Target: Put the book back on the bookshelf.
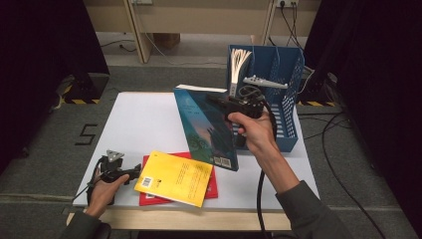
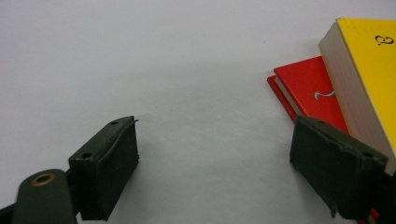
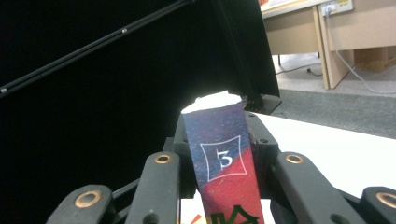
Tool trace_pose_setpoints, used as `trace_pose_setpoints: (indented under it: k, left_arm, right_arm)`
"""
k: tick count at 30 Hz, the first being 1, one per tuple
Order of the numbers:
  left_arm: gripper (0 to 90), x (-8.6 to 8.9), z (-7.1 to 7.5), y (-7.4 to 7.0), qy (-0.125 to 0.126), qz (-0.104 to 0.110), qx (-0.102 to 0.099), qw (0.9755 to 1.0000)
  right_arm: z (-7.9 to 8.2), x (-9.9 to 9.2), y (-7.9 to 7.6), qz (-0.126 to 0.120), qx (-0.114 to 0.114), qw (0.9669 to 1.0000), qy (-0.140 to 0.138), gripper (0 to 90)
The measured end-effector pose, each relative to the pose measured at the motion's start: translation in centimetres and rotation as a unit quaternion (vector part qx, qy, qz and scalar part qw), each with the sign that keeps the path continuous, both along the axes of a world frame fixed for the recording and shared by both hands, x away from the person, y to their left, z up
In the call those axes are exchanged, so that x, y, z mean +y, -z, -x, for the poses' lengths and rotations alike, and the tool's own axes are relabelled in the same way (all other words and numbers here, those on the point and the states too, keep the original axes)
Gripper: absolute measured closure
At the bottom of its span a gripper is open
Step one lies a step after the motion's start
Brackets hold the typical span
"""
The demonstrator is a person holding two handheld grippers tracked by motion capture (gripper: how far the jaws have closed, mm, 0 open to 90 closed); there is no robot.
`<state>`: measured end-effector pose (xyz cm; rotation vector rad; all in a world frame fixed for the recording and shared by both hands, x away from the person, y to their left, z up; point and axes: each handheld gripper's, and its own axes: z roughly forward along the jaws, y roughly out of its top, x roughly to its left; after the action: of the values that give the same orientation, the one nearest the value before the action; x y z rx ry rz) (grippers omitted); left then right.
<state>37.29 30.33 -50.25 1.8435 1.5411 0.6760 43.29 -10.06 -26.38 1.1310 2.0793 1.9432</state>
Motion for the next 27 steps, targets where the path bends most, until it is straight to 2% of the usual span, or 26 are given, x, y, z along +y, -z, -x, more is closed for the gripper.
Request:
trace_pose_setpoints:
  k: [3, 5, 8, 13, 14, 15, 17, 18, 19, 20, 22, 23, 24, 25, 26, 27]
  left_arm:
    - [14.5, 0.1, 0.0, 0.0, -0.001, 0.003, 0.001, 1.0000]
    - [14.5, 0.1, 0.0, 0.0, 0.000, 0.003, 0.001, 1.0000]
    - [14.5, 0.2, 0.0, 0.0, -0.002, 0.004, 0.002, 1.0000]
    - [14.3, 0.2, -0.1, 0.0, -0.005, 0.007, 0.001, 1.0000]
    - [14.3, 0.2, -0.1, 0.0, -0.006, 0.007, 0.001, 1.0000]
    - [14.3, 0.2, -0.2, 0.1, -0.006, 0.008, 0.000, 0.9999]
    - [14.3, 0.2, -0.2, 0.0, -0.009, -0.011, -0.007, 0.9999]
    - [14.3, 0.2, -0.1, -0.1, -0.008, -0.029, -0.015, 0.9994]
    - [14.4, 0.0, -0.1, -0.1, -0.007, -0.048, -0.021, 0.9986]
    - [14.4, 0.0, -0.1, -0.2, -0.004, -0.056, -0.022, 0.9982]
    - [14.2, 0.0, -0.2, -0.1, -0.005, -0.052, -0.021, 0.9984]
    - [14.2, 0.0, -0.2, -0.1, -0.006, -0.049, -0.019, 0.9986]
    - [14.2, 0.1, -0.2, -0.1, -0.006, -0.046, -0.018, 0.9988]
    - [14.2, 0.2, -0.2, -0.1, -0.008, -0.040, -0.017, 0.9990]
    - [14.2, 0.2, -0.2, -0.1, -0.008, -0.040, -0.017, 0.9990]
    - [14.2, 0.2, -0.2, -0.1, -0.010, -0.035, -0.014, 0.9992]
  right_arm:
    - [0.1, -1.1, -0.6, -0.014, -0.003, 0.9998, 0.016, 71.3]
    - [0.1, -1.4, -0.8, -0.015, -0.008, 0.9997, 0.017, 71.4]
    - [0.2, -2.6, -1.4, -0.024, -0.011, 0.9991, 0.033, 71.2]
    - [0.5, -4.9, -2.3, -0.027, -0.014, 0.9978, 0.060, 71.2]
    - [0.6, -6.0, -2.6, -0.027, -0.014, 0.9970, 0.071, 71.3]
    - [0.6, -6.0, -2.6, -0.027, -0.014, 0.9970, 0.071, 71.3]
    - [0.5, -7.3, -3.0, -0.031, -0.017, 0.9961, 0.081, 71.4]
    - [0.4, -8.0, -3.2, -0.038, -0.019, 0.9948, 0.093, 71.5]
    - [0.3, -8.7, -3.4, -0.032, -0.017, 0.9943, 0.100, 71.5]
    - [0.3, -9.3, -3.7, -0.027, -0.014, 0.9936, 0.109, 71.5]
    - [0.1, -10.4, -4.0, -0.023, -0.015, 0.9919, 0.124, 71.4]
    - [-0.2, -11.3, -4.2, -0.021, -0.015, 0.9897, 0.141, 71.2]
    - [-0.2, -11.3, -4.2, -0.021, -0.015, 0.9897, 0.141, 71.2]
    - [-0.5, -12.3, -4.6, -0.018, -0.017, 0.9869, 0.160, 71.2]
    - [-0.5, -12.3, -4.6, -0.018, -0.017, 0.9869, 0.160, 71.2]
    - [-0.7, -12.8, -4.7, -0.020, -0.016, 0.9853, 0.169, 71.2]
